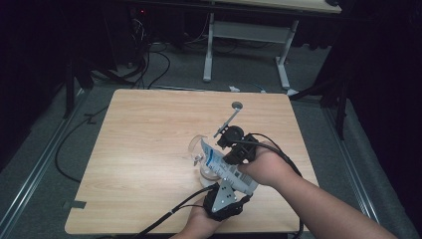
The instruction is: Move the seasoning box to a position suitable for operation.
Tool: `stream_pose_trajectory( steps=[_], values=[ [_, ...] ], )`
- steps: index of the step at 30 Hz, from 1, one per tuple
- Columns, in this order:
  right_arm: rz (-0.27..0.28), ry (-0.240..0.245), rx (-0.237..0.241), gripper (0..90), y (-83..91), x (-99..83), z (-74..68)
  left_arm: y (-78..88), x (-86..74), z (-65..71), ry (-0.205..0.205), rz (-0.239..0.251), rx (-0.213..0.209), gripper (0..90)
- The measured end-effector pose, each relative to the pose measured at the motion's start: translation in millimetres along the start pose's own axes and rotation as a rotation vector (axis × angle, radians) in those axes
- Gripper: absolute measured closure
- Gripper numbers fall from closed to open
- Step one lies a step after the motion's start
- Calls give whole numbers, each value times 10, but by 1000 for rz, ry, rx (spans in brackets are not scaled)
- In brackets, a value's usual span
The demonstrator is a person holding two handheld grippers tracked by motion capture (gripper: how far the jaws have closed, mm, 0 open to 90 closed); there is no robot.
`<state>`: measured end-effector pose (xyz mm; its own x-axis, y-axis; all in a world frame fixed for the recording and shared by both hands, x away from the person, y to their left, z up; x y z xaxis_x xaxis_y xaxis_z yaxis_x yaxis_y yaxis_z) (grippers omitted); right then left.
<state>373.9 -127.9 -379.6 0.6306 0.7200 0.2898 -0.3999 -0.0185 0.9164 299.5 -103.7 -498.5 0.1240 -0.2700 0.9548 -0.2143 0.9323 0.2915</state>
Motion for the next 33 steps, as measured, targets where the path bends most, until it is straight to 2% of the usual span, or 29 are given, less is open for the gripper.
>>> stream_pose_trajectory(
  steps=[33],
  values=[
    [6,-1,-1,898,3,28,10,4,27,-15,1,9,2,605]
  ],
)
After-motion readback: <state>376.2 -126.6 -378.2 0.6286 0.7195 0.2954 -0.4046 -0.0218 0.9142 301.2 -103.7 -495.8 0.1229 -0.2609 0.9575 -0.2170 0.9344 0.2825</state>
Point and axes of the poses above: each handheld gripper's, and its own axes: y roughly backward along the jaws, x roughly out of its top, z roughly to its right, the point moved 6 cm from there along -y, roughly forward along the jaws, and after that the axes turned 13 degrees about -x, right-handed, at the moved point
